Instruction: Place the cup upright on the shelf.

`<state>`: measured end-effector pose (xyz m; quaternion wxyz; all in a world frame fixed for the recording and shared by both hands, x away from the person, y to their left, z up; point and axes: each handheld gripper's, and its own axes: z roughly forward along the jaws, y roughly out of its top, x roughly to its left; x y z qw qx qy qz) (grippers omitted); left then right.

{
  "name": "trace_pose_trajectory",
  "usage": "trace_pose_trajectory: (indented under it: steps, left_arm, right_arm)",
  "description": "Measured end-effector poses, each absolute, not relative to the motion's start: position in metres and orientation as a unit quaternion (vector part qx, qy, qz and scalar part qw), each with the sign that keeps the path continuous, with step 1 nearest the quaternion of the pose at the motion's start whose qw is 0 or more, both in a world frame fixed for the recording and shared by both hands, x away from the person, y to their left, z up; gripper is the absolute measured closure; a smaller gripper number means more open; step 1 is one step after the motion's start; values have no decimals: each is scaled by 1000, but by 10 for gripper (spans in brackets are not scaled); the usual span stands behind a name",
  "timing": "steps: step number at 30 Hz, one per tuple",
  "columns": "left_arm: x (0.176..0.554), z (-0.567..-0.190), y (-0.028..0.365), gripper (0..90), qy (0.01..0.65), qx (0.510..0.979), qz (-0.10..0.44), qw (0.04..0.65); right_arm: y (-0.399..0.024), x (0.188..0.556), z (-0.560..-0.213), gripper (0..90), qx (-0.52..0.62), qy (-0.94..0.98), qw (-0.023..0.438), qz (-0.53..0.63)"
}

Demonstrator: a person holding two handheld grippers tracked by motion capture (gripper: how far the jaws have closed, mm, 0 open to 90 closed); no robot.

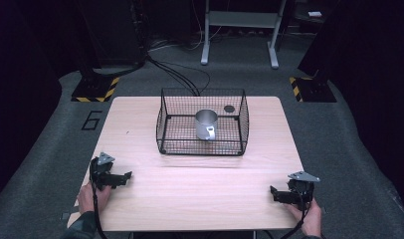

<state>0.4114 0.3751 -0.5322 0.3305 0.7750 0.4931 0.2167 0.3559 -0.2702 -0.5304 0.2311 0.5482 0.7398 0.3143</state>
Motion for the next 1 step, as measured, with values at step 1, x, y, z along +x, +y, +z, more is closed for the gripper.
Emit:
trace_pose_trajectory:
  steps: [1]
  left_arm:
    - [411,-532,375,0,493,775,217,330]
  right_arm:
    - [-270,356,-530,0,548,740,231,314]
